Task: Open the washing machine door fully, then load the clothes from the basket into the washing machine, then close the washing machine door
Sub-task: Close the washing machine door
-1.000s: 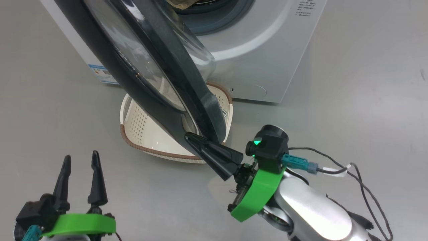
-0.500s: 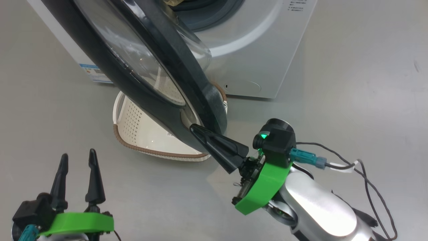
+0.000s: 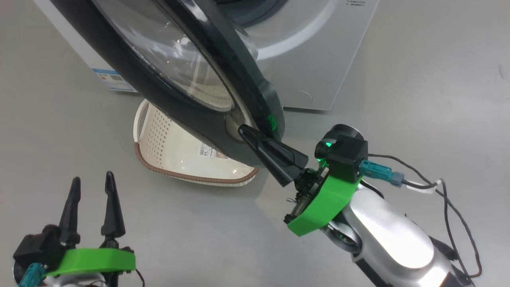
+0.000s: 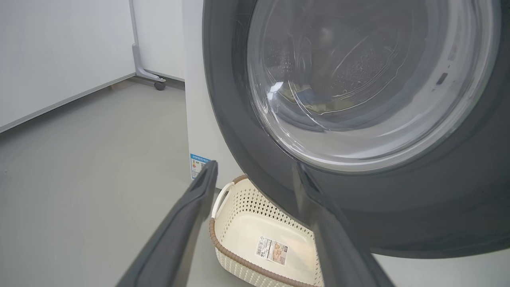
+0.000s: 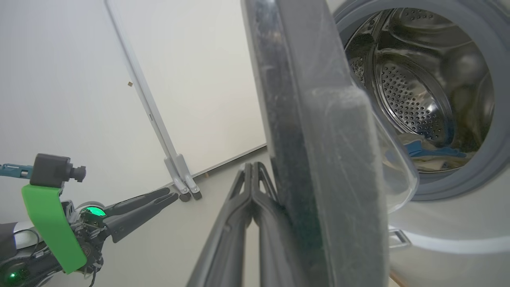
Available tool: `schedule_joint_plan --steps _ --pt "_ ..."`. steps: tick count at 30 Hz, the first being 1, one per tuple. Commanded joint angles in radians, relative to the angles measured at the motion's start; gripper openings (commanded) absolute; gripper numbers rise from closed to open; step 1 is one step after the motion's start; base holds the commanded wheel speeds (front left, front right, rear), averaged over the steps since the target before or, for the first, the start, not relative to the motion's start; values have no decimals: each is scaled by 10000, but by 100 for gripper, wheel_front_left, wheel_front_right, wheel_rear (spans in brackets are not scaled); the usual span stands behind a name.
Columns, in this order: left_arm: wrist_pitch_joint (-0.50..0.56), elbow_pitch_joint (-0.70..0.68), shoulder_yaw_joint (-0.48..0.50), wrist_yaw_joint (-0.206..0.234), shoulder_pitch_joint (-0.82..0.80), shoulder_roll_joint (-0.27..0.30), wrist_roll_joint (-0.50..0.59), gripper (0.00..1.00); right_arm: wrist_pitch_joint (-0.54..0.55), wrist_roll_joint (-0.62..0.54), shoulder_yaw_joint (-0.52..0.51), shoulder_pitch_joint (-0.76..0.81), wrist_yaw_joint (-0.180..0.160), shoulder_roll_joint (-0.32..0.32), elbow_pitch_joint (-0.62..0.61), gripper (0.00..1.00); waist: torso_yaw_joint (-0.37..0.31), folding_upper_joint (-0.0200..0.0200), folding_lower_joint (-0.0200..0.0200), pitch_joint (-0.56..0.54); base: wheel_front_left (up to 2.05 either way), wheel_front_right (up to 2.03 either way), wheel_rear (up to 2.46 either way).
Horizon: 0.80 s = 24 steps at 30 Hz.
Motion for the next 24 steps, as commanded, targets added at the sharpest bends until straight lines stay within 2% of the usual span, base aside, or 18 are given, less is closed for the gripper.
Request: schedule_joint_plan --steps 1,24 --pt "-139 -365 355 4 -245 224 -76 100 -51 -65 -46 -304 44 137 -284 0 2 0 -1 24 0 0 0" --pt "-139 -473 311 4 -389 306 -149 100 -51 -518 -1500 -1103 44 137 33 0 10 0 -1 579 0 0 0"
